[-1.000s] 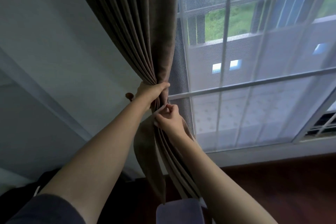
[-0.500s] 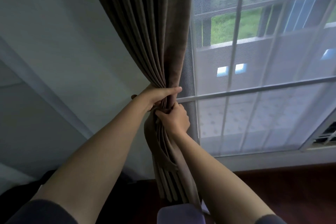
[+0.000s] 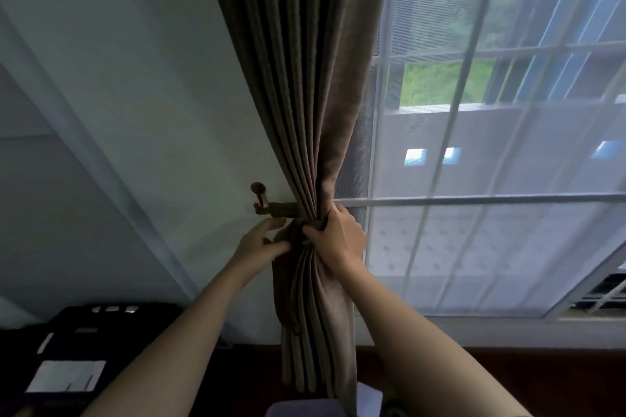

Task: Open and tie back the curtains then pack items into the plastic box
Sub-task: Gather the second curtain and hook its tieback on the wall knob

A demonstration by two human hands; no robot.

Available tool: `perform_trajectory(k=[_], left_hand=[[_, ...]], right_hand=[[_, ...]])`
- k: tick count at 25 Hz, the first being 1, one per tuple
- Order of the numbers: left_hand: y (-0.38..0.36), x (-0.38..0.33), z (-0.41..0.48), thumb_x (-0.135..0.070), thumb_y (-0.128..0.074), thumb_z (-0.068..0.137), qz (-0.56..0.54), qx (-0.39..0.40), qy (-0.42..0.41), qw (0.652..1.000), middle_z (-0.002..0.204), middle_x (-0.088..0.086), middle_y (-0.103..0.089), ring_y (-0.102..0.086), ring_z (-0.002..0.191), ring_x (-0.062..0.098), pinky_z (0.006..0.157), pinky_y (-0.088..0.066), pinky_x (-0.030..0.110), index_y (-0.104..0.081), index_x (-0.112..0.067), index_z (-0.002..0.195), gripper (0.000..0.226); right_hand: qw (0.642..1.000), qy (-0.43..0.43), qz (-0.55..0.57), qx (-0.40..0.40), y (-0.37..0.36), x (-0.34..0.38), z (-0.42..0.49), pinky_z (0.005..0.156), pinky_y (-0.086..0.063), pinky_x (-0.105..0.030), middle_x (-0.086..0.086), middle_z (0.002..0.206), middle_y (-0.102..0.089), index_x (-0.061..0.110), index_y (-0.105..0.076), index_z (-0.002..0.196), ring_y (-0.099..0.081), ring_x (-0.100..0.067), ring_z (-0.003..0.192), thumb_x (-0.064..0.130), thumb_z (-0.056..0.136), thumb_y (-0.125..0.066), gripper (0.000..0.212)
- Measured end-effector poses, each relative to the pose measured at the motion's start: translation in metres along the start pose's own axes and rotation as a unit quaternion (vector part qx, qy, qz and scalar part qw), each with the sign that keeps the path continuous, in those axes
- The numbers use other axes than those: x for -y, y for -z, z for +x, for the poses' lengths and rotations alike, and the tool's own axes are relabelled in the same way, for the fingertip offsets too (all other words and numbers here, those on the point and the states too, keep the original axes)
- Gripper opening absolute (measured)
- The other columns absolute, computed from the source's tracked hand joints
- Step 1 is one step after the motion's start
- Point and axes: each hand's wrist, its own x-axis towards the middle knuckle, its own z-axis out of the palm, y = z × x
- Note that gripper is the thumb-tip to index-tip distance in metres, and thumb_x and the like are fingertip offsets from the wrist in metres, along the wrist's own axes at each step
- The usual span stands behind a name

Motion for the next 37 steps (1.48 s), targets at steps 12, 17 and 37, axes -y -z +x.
perform_trajectory(k=[12, 17, 37], left_hand=[[-0.010, -0.035, 0.026, -0.006, -0.048, 0.093, 0.321, -0.154, -0.234, 0.905, 0.109, 0.019, -0.058, -0.062, 0.088, 0.039, 0.073, -0.049, 0.041, -0.058, 0.001, 0.107, 0.018], [-0.018, -0.042, 0.027, -0.012, -0.048, 0.094, 0.184, -0.203, -0.128, 0.953, 0.087, 0.012, -0.066, -0.063, 0.081, 0.026, 0.064, -0.040, 0.024, -0.061, -0.002, 0.093, 0.016], [-0.032, -0.012, 0.033, -0.043, -0.087, 0.054, 0.009, -0.004, -0.177, 0.984, 0.101, -0.008, -0.070, -0.064, 0.100, 0.002, 0.084, -0.053, 0.019, -0.066, -0.018, 0.110, 0.066]], right_hand=[[0.999, 0.007, -0.038, 0.032, 0.007, -0.001, -0.011, 0.064, -0.038, -0.031, -0.001, 0.101, -0.060, 0.019, -0.058, 0.107, -0.060, -0.028, 0.093, 0.046, 0.072, -0.063, 0.044], [0.999, 0.013, -0.041, 0.032, 0.013, -0.004, -0.013, 0.063, -0.038, -0.030, -0.001, 0.098, -0.059, 0.019, -0.058, 0.105, -0.060, -0.026, 0.090, 0.044, 0.074, -0.063, 0.041], [0.907, -0.011, 0.260, 0.330, 0.043, -0.039, 0.025, 0.066, -0.048, -0.011, -0.004, 0.103, -0.065, 0.018, -0.061, 0.113, -0.064, 0.001, 0.077, -0.011, 0.081, -0.044, 0.047]])
